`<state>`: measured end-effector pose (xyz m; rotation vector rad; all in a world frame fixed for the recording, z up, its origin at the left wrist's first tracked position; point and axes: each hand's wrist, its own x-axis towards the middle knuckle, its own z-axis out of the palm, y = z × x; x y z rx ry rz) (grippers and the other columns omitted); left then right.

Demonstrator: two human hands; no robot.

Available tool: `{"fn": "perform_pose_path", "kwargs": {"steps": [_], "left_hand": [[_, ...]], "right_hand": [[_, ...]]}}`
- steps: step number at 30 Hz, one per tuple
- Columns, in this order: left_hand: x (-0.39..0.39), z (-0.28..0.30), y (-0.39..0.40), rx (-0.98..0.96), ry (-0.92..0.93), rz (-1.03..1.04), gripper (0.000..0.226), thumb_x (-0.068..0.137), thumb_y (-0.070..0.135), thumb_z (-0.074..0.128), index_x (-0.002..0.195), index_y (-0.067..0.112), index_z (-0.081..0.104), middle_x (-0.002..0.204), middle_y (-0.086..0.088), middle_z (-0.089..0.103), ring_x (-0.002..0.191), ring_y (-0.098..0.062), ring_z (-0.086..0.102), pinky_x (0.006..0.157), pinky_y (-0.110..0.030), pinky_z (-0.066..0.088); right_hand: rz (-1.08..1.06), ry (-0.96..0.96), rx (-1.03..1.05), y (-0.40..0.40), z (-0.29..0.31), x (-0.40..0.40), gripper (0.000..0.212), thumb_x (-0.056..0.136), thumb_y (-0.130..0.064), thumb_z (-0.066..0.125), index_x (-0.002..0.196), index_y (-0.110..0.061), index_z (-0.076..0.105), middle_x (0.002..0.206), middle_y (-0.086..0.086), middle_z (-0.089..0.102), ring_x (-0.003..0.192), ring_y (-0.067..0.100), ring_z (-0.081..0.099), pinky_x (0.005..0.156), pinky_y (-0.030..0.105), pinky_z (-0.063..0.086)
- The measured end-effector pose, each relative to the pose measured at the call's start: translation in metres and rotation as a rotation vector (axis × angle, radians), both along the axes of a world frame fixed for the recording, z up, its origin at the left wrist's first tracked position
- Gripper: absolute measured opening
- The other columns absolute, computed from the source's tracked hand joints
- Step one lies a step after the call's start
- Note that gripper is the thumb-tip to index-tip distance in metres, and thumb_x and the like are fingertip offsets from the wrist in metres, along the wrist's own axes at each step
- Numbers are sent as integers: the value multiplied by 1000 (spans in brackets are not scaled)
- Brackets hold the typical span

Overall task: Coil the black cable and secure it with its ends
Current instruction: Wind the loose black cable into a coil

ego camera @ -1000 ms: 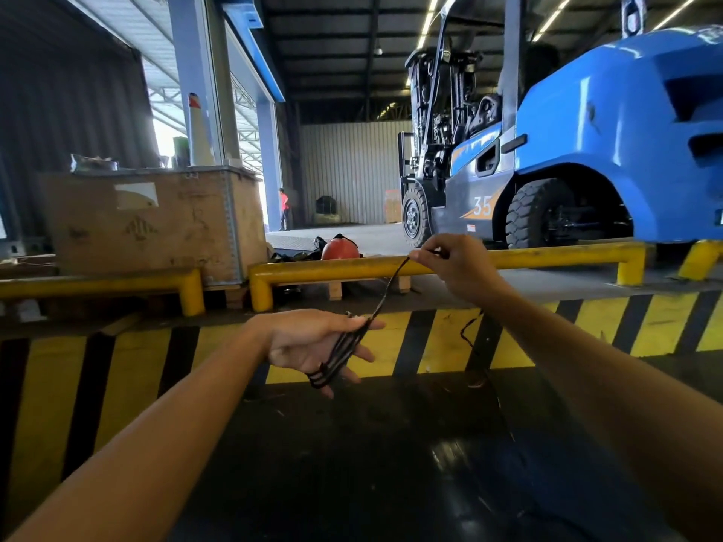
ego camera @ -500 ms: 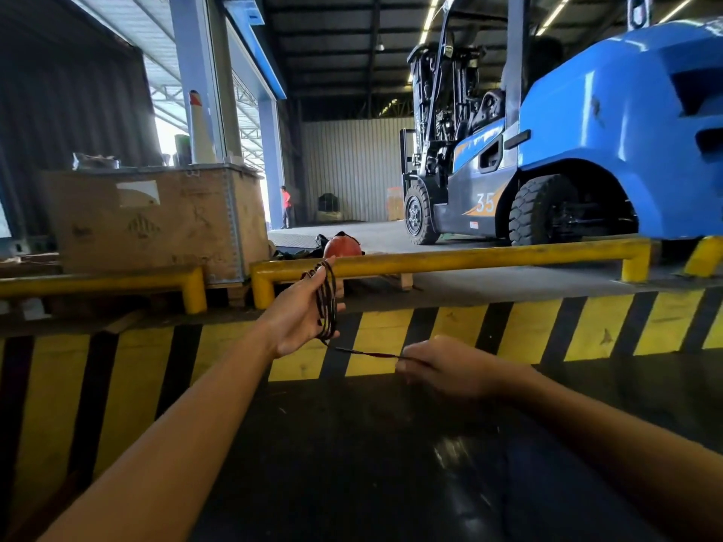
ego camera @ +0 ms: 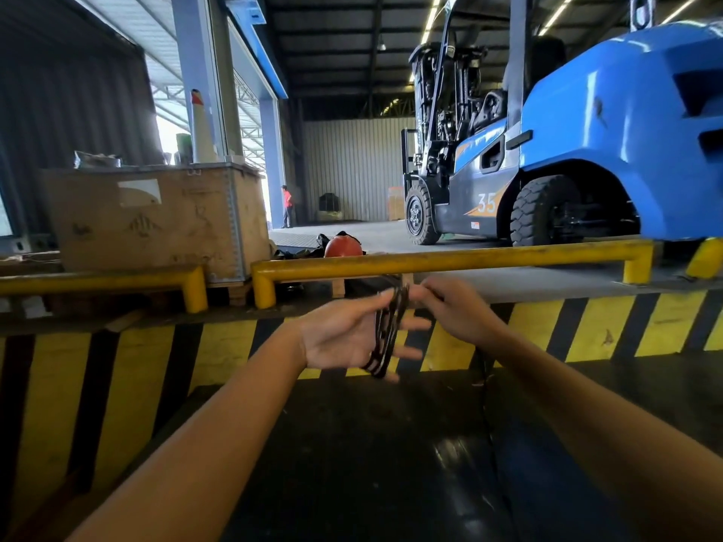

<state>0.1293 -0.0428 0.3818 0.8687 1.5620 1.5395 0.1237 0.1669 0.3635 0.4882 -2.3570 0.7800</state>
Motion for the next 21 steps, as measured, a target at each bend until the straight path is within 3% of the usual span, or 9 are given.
{"fn": "perform_pose_path", "kwargs": {"steps": [2, 4, 8, 9, 12, 14, 16, 19, 21], "left_hand": [[-1, 6, 3, 235, -72, 7, 46, 93, 43, 38, 137, 36, 47, 136, -4, 57, 123, -35, 53, 96, -62, 41], [-2, 13, 7, 423, -103, 139, 44, 97, 41, 34, 139, 33, 45, 138, -8, 53, 125, -38, 48, 96, -65, 37], [-10, 20, 5, 589, -88, 443, 37, 100, 40, 33, 124, 31, 58, 138, -7, 50, 118, -28, 48, 106, -59, 28], [-12, 17, 2, 560, -50, 512, 35, 100, 39, 34, 121, 29, 59, 137, -6, 49, 114, -24, 48, 110, -53, 25], [-23, 1, -10, 311, 98, 608, 44, 100, 37, 36, 143, 24, 40, 143, 0, 43, 128, -18, 39, 112, -45, 21], [-23, -10, -14, 96, 174, 561, 49, 99, 38, 38, 146, 25, 34, 135, 3, 46, 118, -13, 42, 101, -40, 32], [-17, -17, -14, -190, 238, 493, 48, 97, 43, 41, 141, 23, 39, 131, -3, 49, 107, -15, 48, 85, -33, 41], [-6, -26, -7, -590, 375, 330, 57, 90, 57, 45, 136, 23, 42, 135, -9, 49, 112, -22, 52, 93, -39, 43], [1, -25, -2, -584, 340, 194, 58, 90, 57, 43, 141, 29, 39, 140, -6, 47, 123, -28, 49, 98, -44, 42]], "right_hand": [[126, -170, -46, -15, -22, 8, 30, 98, -29, 35, 91, -20, 63, 91, 12, 66, 84, 23, 63, 79, 42, 52], [219, -305, 17, -35, -41, 24, 29, 99, -33, 32, 86, -29, 58, 86, 5, 62, 80, 15, 60, 78, 33, 50], [283, -454, 289, -54, -50, 50, 29, 99, -33, 35, 91, -14, 55, 74, -5, 52, 68, 7, 52, 70, 23, 42], [289, -454, 349, -50, -45, 51, 29, 99, -32, 35, 92, -13, 56, 75, -4, 52, 69, 7, 51, 70, 23, 42], [236, -326, 418, -27, -17, 53, 27, 98, -30, 37, 91, -14, 58, 78, -4, 53, 75, 7, 53, 74, 21, 42], [155, -206, 366, -7, 3, 48, 26, 96, -29, 44, 86, -12, 62, 76, -2, 58, 72, 9, 56, 72, 23, 44], [81, -105, 281, 7, 17, 43, 21, 90, -28, 55, 78, -14, 64, 70, 2, 62, 66, 14, 59, 65, 25, 46], [23, -14, 198, 14, 29, 38, 19, 82, -29, 68, 67, -28, 55, 60, -7, 54, 57, 8, 51, 55, 20, 38], [-13, 42, 188, 11, 28, 34, 20, 81, -29, 69, 69, -27, 53, 59, -10, 49, 55, 6, 46, 53, 19, 33]]}}
